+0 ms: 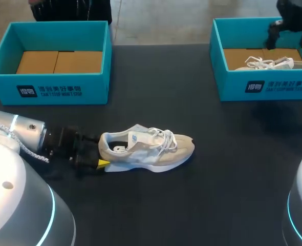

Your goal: Take the shoe out of the shoebox, open the shoe tongue, remove and reinsert the insole, then place the shoe into the shoebox

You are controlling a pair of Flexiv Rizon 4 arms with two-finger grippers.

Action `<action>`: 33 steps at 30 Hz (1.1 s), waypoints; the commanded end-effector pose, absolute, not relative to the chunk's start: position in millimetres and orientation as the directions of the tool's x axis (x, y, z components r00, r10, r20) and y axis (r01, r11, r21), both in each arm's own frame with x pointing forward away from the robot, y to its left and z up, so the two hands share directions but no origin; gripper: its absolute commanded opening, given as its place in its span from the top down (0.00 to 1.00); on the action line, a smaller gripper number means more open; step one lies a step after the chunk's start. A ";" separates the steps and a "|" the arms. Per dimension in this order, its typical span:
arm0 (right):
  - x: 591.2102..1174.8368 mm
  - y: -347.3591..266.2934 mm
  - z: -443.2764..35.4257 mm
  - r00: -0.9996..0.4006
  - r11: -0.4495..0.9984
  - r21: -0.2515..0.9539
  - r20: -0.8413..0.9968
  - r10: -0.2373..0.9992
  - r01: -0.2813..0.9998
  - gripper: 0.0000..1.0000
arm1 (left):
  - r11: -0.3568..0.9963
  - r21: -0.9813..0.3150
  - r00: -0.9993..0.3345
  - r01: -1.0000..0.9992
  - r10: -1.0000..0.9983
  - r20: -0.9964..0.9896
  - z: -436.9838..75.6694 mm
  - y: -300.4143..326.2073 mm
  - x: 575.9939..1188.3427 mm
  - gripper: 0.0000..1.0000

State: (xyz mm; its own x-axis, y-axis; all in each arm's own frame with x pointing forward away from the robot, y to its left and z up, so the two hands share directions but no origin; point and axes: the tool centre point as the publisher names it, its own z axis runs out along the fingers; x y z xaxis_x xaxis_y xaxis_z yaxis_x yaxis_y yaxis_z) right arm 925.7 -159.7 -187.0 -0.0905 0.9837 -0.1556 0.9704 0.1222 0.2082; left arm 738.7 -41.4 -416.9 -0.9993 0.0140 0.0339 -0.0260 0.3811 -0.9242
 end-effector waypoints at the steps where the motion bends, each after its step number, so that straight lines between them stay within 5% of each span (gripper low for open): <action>1: 909.3 -136.4 -184.0 -0.047 0.083 0.208 -0.169 0.984 0.975 0.00 | 0.383 -0.924 -0.999 -0.026 0.013 0.034 -420.2 -42.3 738.9 1.00; 33: 804.7 28.9 -243.2 -0.072 0.075 0.065 -0.047 0.996 0.995 0.00 | 0.383 -0.924 -0.999 -0.026 0.013 0.034 -420.2 -42.3 738.9 1.00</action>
State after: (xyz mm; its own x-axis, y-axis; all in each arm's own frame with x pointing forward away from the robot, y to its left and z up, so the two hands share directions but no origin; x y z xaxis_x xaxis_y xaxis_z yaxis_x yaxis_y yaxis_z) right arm 801.2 22.3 -237.2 -0.0485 0.9986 -0.0198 0.9946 0.0502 0.0908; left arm 738.7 -41.4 -416.9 -0.9993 0.0140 0.0339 -0.0260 0.3811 -0.9242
